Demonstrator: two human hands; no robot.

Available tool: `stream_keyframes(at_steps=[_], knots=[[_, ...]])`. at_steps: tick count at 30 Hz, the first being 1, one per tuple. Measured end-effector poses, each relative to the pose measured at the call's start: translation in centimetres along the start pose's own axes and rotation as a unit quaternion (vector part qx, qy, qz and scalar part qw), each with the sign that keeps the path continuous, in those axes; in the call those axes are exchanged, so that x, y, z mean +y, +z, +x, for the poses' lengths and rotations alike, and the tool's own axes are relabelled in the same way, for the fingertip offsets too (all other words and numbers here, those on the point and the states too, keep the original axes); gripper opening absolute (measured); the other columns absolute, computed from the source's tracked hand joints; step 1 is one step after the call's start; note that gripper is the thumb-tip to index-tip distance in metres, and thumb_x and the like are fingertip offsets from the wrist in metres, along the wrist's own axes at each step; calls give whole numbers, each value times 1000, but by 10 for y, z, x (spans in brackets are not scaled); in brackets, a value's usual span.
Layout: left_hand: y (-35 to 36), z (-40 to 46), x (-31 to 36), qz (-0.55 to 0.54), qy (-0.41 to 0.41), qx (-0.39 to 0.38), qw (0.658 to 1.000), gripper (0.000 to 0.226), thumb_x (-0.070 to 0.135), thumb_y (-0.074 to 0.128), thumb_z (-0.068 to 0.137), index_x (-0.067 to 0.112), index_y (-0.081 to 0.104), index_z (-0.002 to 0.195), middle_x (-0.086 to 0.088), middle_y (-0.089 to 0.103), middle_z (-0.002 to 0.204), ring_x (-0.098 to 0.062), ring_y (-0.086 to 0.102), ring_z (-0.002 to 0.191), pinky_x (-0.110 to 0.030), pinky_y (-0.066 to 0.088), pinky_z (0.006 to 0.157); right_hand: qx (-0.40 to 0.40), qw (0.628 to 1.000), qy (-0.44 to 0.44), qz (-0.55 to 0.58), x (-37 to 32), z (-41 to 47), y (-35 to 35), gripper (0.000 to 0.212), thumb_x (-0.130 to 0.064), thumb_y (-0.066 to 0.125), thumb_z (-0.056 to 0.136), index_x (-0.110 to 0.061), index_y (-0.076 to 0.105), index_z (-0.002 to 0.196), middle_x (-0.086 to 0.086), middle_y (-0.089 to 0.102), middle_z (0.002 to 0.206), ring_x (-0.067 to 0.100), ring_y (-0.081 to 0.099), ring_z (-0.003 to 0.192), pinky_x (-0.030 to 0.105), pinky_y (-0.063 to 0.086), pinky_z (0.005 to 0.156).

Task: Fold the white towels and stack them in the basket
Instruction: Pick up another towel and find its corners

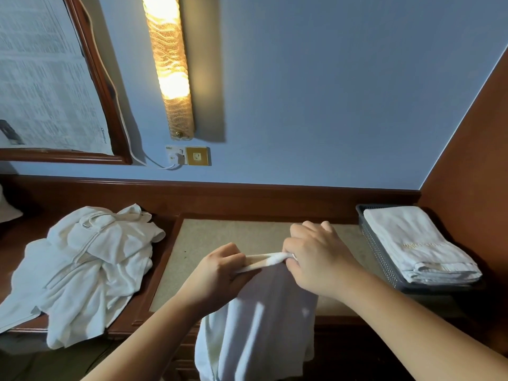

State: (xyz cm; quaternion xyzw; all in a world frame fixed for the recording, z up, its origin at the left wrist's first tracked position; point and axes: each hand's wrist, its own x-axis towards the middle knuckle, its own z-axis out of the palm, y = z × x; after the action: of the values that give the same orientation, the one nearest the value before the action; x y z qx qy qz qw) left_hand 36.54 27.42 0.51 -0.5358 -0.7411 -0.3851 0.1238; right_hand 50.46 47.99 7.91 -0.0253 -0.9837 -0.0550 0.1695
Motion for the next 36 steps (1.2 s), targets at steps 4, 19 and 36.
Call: stream_keyframes(at_steps=[4,19,36], knots=[[18,-23,-19,-4,-60,5,998,16,43,77,92,30,75,83,23,52,85,-3,56,69,-21,45,58,-10,1000,-12,13,-7,1,-3,10,-25,64,77,-26,63,68,-10,47,77,20,50,75,35,29,67],[48,-63,-59,-35,-213,-54,975,48,17,56,104,59,54,79,14,47,87,-5,55,79,-22,39,69,111,993,-13,46,27,22,-42,7,-21,60,77,-21,66,73,-13,37,76,20,45,72,34,25,68],[-84,9,-51,-7,-163,3,987,31,10,91,75,30,82,96,43,68,87,17,66,86,-1,44,75,-115,979,169,-19,121,-1,-42,9,-43,67,73,-38,62,77,-12,48,83,7,43,87,36,27,78]])
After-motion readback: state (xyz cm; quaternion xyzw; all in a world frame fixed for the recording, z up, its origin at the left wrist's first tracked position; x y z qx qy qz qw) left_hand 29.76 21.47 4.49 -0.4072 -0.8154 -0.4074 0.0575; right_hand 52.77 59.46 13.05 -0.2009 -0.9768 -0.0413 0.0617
